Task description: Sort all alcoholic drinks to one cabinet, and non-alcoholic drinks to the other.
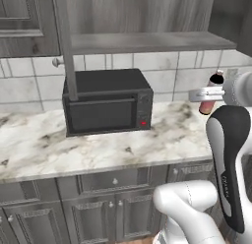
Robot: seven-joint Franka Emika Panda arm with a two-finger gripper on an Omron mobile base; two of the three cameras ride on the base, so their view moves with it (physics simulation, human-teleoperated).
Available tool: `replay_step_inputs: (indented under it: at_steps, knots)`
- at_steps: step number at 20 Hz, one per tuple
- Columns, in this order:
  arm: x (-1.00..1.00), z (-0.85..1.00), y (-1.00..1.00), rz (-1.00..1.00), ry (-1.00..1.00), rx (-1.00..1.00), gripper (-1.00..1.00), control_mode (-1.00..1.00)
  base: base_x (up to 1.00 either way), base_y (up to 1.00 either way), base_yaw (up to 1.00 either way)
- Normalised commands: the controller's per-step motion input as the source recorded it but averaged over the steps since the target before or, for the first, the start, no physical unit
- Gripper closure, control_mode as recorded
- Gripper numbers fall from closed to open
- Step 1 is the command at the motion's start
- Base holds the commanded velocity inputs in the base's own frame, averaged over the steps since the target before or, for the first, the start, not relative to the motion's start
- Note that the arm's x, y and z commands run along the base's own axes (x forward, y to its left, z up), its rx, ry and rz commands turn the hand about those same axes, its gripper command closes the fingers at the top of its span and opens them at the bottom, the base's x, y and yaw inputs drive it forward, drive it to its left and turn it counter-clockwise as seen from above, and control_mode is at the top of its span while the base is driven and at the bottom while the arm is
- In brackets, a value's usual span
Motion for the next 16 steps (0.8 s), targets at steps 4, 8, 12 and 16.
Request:
replay_step_inputs:
  at_steps: [4, 8, 12, 16]
  knots:
    - [0.0, 0.0, 0.0, 0.0, 0.0, 0.0, 1.0, 1.0, 0.32, -0.45, 0.27]
    - [0.0, 0.0, 0.0, 0.0, 0.0, 0.0, 1.0, 1.0, 0.42, -0.36, 0.23]
    - [0.0, 0.0, 0.0, 0.0, 0.0, 0.0, 1.0, 1.0, 0.53, -0.21, 0.16]
    - [0.0, 0.0, 0.0, 0.0, 0.0, 0.0, 1.0, 1.0, 0.56, -0.13, 0.11]
